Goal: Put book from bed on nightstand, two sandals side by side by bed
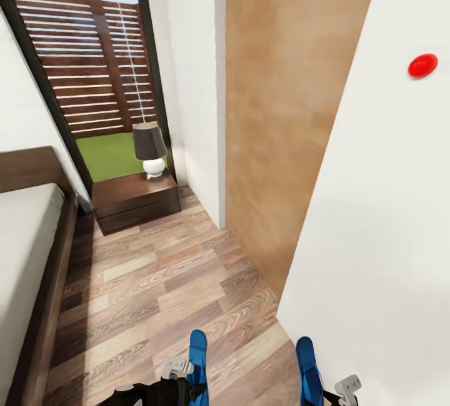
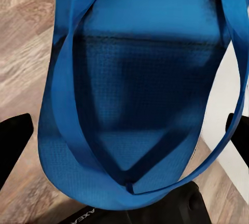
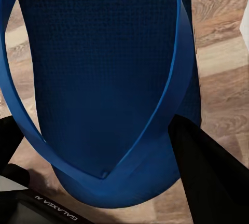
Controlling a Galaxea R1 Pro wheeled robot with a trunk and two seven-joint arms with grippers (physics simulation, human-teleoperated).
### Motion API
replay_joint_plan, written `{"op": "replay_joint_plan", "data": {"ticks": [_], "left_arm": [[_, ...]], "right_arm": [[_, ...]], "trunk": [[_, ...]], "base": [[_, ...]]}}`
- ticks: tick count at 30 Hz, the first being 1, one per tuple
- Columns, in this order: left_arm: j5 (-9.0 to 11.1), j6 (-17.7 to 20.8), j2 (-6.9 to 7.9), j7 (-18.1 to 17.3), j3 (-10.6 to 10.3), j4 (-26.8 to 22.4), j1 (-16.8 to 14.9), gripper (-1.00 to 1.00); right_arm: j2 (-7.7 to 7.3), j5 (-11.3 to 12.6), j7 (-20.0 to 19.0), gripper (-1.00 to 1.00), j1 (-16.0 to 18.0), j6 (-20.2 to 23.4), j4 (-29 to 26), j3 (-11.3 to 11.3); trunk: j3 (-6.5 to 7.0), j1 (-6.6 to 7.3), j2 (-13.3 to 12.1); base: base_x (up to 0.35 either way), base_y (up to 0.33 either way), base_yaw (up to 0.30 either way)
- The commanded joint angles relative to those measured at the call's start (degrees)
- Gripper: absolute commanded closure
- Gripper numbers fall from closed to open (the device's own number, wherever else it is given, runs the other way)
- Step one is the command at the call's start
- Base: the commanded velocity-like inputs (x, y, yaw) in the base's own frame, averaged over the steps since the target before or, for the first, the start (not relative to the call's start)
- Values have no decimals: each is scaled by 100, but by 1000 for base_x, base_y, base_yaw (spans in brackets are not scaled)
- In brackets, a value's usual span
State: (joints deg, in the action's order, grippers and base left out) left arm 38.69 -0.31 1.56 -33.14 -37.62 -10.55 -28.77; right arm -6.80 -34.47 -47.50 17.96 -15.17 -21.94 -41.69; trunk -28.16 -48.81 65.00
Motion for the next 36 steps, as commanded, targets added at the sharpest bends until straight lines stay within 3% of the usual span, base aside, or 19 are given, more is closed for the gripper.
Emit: {"op": "replay_joint_plan", "data": {"ticks": [1,11,36], "left_arm": [[47,-4,2,-8,-43,0,-6,100],[48,-4,2,-8,-41,0,-7,100],[49,-4,2,-8,-37,0,-6,100]], "right_arm": [[3,-51,-31,100,6,-30,-3,-50],[3,-51,-31,100,6,-30,-3,-50],[3,-51,-36,100,6,-30,-3,-50]], "trunk": [[-5,-3,3],[-5,-3,3],[-5,-3,3]], "base": [[301,0,282],[296,0,262],[288,0,32]]}}
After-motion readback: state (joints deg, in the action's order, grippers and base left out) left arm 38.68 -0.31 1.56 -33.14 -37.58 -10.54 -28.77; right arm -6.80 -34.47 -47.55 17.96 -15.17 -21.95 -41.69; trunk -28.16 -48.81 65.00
